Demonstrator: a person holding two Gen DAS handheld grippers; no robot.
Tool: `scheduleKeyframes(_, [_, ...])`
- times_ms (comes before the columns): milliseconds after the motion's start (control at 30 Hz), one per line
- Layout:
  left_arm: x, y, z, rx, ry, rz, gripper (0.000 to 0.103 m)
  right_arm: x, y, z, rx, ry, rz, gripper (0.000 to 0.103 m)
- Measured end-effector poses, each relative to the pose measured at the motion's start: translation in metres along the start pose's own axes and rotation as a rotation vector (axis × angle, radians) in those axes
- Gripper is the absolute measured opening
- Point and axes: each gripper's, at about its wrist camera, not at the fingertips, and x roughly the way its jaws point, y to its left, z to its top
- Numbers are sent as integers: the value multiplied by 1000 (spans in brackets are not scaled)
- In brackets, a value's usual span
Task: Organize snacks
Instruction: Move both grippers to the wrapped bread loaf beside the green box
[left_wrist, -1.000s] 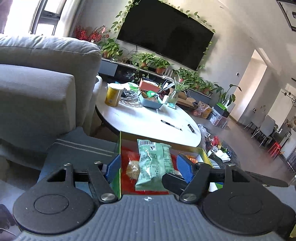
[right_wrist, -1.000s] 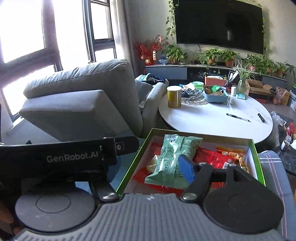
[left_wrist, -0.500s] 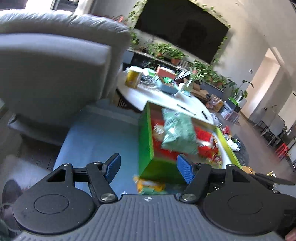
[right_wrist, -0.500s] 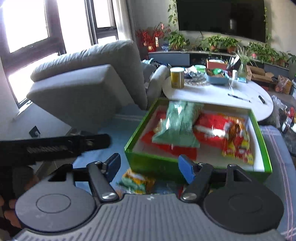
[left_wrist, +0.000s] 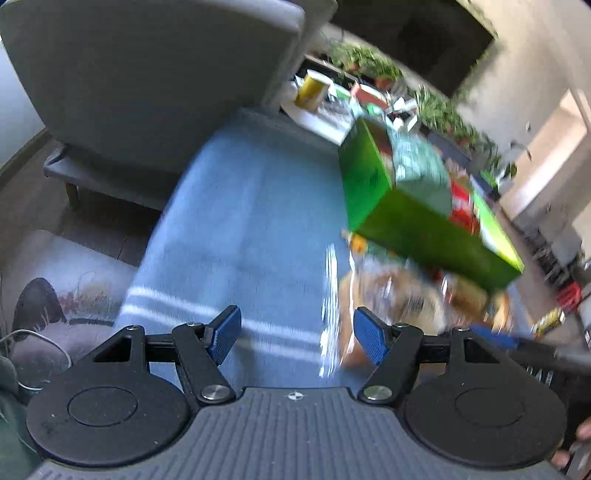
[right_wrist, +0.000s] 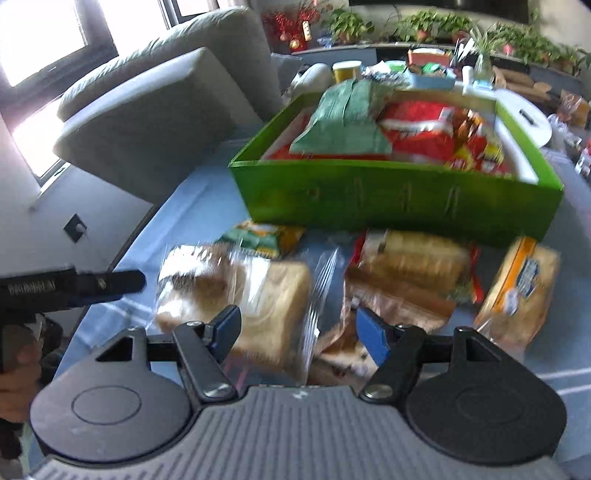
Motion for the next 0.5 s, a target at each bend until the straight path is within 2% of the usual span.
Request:
scheduleKeyframes(67, [-1,-7,-5,50,-11,12,64,1,3,-4,-28,-25,-26,74])
scheduleKeyframes(167, [4,-16,-6,62,4,-25,65,1,9,-8,-55,-47,-33,74])
scheduleKeyframes(267, [10,-29,-10,139,10,-46,64,1,11,-12,-76,-64,-36,74])
scheduleKeyframes(333, [13,-43,-14,232,36,-74,51,1,14,-15,-97,-64,-26,76])
scheduleKeyframes(400, [14,-46,-13,238,61,-88,47,2,17,-16,-149,-51,-17,76])
scheduleKeyframes(500, [15,-46,-15,227,57,-103,40,1,14,-17,-166,-44,6,76])
